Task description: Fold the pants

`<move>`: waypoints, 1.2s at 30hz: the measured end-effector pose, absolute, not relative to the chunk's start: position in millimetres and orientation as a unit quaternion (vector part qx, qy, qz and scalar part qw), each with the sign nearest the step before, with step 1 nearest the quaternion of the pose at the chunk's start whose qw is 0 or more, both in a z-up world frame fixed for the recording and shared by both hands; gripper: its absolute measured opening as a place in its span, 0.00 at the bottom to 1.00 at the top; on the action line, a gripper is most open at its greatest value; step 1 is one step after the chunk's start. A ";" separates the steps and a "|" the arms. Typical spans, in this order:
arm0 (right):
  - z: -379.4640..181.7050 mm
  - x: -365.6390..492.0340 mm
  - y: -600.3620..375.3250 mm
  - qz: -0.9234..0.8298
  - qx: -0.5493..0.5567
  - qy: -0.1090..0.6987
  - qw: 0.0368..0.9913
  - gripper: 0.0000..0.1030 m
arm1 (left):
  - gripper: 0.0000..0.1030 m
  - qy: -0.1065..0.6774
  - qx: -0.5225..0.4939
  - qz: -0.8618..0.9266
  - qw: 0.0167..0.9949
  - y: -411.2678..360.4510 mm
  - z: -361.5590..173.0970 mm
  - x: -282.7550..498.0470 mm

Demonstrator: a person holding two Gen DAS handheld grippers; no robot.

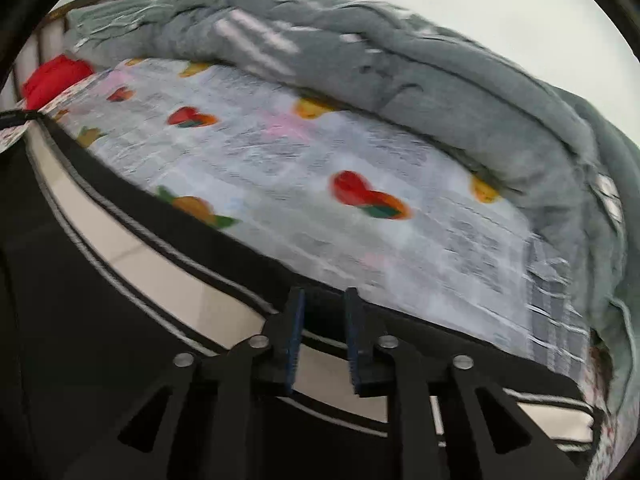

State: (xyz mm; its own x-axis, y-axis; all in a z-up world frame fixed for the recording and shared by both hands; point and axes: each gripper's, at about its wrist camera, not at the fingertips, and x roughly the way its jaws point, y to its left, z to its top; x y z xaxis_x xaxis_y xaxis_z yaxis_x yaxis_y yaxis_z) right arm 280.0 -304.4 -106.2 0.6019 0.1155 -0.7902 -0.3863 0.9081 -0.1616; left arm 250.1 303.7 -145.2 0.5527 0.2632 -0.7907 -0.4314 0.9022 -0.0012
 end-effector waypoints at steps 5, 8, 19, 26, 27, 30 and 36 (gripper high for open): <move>-107.3 289.1 -359.2 0.078 -0.098 0.438 0.890 0.24 | 0.19 0.360 -0.094 0.186 0.909 312.4 -125.5 238.7; -107.9 288.6 -371.7 0.068 -0.090 0.436 0.893 0.25 | 0.19 0.380 -0.135 0.190 0.895 329.3 -136.8 250.7; -131.1 302.8 -369.0 0.033 -0.108 0.460 0.881 0.31 | 0.55 0.424 -0.094 0.206 0.877 306.8 -142.6 260.7; -95.3 272.3 -366.7 0.034 -0.039 0.462 0.885 0.38 | 0.67 0.425 -0.104 0.114 0.892 247.1 -115.8 201.8; -90.1 265.1 -363.5 0.031 -0.044 0.458 0.887 0.38 | 0.68 0.426 -0.120 0.091 0.892 236.0 -114.9 190.0; -76.0 242.6 -355.3 0.039 -0.037 0.450 0.891 0.39 | 0.68 0.428 -0.186 0.022 0.884 208.5 -121.1 151.4; -61.3 193.0 -345.3 0.064 -0.025 0.436 0.897 0.39 | 0.68 0.422 -0.270 0.006 0.865 203.2 -152.3 74.9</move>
